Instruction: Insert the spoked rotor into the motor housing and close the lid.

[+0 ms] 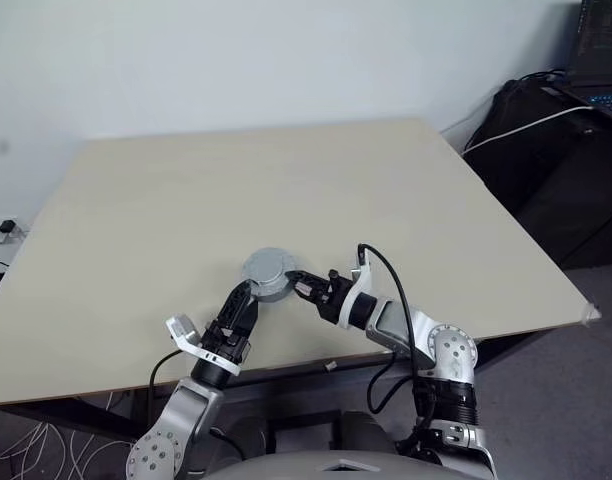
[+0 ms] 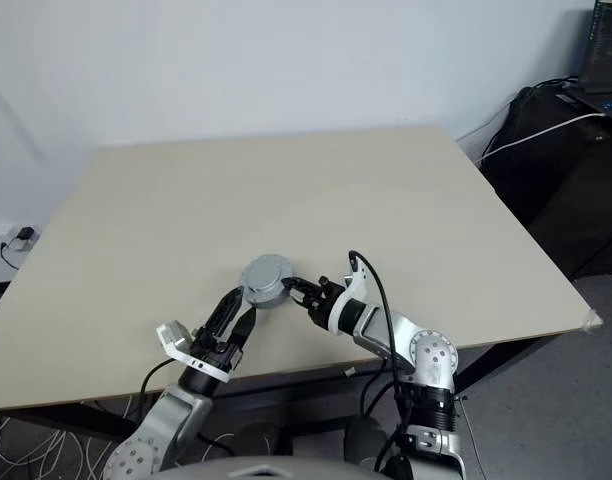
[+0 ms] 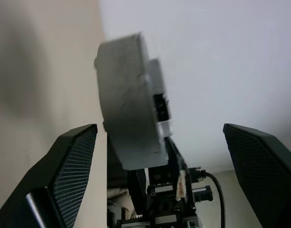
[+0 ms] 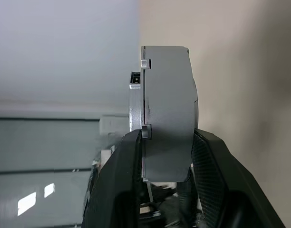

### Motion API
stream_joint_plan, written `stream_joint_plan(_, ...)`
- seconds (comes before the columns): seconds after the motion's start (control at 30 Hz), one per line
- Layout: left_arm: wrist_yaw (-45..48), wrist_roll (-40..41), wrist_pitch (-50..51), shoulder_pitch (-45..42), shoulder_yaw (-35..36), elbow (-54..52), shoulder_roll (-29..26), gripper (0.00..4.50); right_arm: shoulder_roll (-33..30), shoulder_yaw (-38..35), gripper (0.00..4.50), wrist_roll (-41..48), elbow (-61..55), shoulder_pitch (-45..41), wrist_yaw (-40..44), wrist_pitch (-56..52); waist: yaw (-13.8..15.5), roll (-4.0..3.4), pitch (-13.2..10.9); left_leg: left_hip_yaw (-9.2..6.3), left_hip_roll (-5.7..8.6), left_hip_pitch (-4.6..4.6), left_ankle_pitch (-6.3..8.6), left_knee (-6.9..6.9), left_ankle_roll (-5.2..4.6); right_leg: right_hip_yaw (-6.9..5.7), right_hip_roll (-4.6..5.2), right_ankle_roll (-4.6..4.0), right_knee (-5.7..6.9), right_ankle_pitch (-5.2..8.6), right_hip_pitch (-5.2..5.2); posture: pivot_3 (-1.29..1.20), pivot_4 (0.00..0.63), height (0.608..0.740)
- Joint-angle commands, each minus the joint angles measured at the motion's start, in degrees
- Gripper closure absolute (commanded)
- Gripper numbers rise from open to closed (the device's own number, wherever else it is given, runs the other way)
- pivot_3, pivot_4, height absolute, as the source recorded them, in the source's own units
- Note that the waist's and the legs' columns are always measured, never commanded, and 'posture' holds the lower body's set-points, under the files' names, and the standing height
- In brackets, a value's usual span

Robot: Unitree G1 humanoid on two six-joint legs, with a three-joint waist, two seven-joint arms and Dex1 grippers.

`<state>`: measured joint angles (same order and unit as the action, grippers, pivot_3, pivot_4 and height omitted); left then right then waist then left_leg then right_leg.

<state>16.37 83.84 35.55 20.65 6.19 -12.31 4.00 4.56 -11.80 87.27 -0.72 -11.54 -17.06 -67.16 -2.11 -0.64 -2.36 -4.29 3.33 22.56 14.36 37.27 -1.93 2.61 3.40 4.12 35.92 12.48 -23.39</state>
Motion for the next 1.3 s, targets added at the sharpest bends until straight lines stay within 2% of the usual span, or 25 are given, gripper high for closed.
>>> stream_joint_plan(0.03,-0.02,1.46,0.54,-0.37,-0.53,-0.77,2.42,0.01,2.49,1.86,3.27,4.36,-3.14,0.38,1.1,1.98,0.01,0.01,0.01,0.0,0.0,0.0,0.0,0.0,0.0,0.0,0.0,-0.01,0.0,-0.01,0.0,0.0,0.0,0.74)
stream_joint_plan(0.6,3.12,0.28,-2.24,-2.88,1.32,3.62,2.94,0.01,-1.42,7.35,3.27,9.59,-3.97,1.95,0.04,3.67,0.03,0.04,0.05,0.0,0.01,-0.02,-0.01,0.07,-0.02,0.02,-0.01,0.0,0.01,-0.07,0.04,0.0,0.0,0.74)
stream_joint_plan(0.7,4.56,0.05,-2.46,-2.88,1.59,4.97,2.82,0.56,-1.99,7.89,3.27,10.1,-3.95,2.01,-0.16,4.33,0.03,0.03,0.07,0.0,0.01,-0.02,-0.01,0.07,-0.02,0.02,-0.02,0.01,0.01,-0.07,0.06,0.0,0.0,0.74)
stream_joint_plan(0.87,6.26,-0.47,-2.48,-2.91,1.83,6.4,2.68,2.16,-2.6,8.41,3.27,10.17,-3.49,2.02,-0.29,5.13,0.03,0.05,0.07,0.01,0.01,-0.02,-0.02,0.08,-0.03,0.02,-0.02,0.01,0.01,-0.08,0.08,0.0,0.0,0.74)
stream_joint_plan(0.9,6.35,-0.5,-2.49,-2.95,1.82,6.5,2.66,2.36,-2.68,8.53,3.27,10.2,-3.46,2.04,-0.29,5.27,0.03,0.05,0.08,0.01,0.01,-0.02,-0.02,0.09,-0.03,0.02,-0.02,0.01,0.01,-0.08,0.07,0.0,0.0,0.74)
stream_joint_plan(1.07,6.29,-0.18,-2.23,-3.28,1.95,6.73,2.38,2.36,-3.04,9.07,3.27,10.34,-3.8,2.05,-0.22,5.74,0.04,0.05,0.08,0.01,0.0,-0.03,-0.02,0.11,-0.03,0.02,-0.02,0.03,0.01,-0.09,0.1,0.0,0.0,0.74)
stream_joint_plan(1.3,5.54,0.58,-2.36,-3.38,2.21,6.05,2.59,2.36,-3.4,9.05,3.27,4.72,-5.28,2.29,1.25,8.65,0.04,0.05,0.09,0.01,0.0,-0.03,-0.02,0.17,-0.04,0.02,-0.02,0.07,0.01,-0.11,0.13,0.0,0.0,0.74)
